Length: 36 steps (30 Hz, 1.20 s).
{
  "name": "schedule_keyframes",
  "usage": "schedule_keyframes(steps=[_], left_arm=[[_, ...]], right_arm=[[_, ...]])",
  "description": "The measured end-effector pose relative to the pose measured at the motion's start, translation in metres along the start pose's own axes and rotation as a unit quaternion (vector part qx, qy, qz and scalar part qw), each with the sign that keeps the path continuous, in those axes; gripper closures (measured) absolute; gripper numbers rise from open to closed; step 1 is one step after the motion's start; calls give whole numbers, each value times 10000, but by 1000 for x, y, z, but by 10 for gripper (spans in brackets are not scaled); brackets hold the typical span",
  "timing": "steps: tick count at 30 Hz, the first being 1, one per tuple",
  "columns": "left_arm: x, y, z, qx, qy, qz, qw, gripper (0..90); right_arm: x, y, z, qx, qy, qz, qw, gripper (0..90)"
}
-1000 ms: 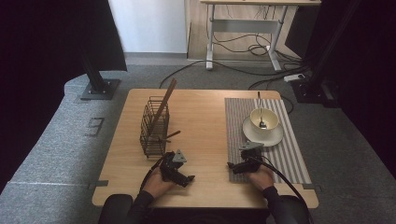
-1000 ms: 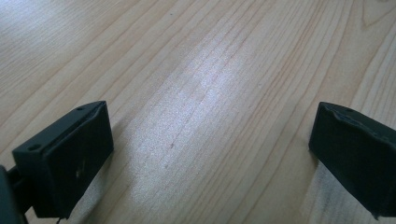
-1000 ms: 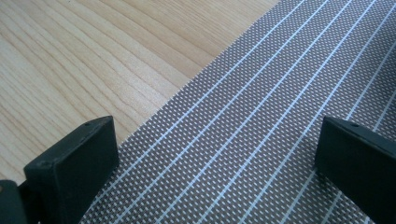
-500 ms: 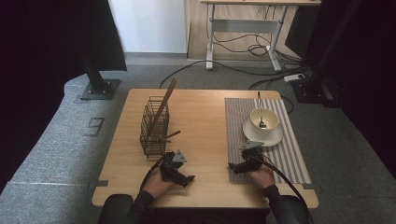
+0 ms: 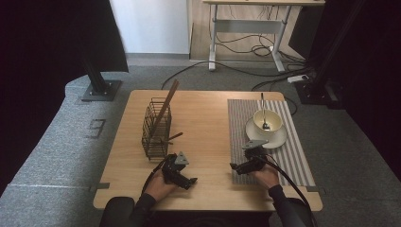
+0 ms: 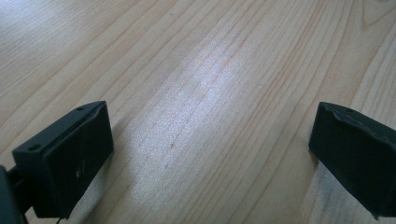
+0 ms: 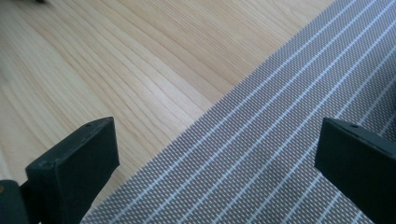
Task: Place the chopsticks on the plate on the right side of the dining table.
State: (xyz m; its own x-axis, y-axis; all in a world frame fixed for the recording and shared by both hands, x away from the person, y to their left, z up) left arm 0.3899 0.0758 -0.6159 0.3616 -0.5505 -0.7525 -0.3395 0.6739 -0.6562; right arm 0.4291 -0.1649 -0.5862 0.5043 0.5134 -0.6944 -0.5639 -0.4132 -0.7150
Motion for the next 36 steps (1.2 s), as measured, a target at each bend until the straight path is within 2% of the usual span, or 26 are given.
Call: schedule_keyframes(steps=[15, 22, 28, 30, 36], left_arm=[[0, 0, 0, -1, -2, 1, 10000, 0], [0, 0, 0, 11, 3, 15, 10000, 0], [0, 0, 0, 11, 6, 13, 10000, 0], [0, 0, 0, 24, 7, 24, 10000, 0], [0, 0, 0, 11, 2, 15, 10000, 0]], right_arm=[[-7, -25, 14, -216, -246, 84, 9994, 0], [-11, -45, 24, -340, -386, -22, 9987, 0], [-8, -60, 35, -380, -553, 4, 9977, 0], [-6, -64, 38, -471, -529, -9, 9975, 0], [-2, -75, 47, -446, -662, -78, 9968, 0]])
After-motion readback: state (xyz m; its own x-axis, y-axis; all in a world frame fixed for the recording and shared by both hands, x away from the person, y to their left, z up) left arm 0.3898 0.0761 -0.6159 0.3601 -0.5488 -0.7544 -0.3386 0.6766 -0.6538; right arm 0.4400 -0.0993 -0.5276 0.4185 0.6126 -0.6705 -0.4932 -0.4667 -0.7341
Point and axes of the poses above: each handheld gripper's, and its own axes: x roughly forward along the jaws, y roughly out of its underside, z roughly to its left, the point moved 8 cm from there along x, roughly forward along the jaws, and after that the axes turned 5 degrees about x, right-handed, at the moved point
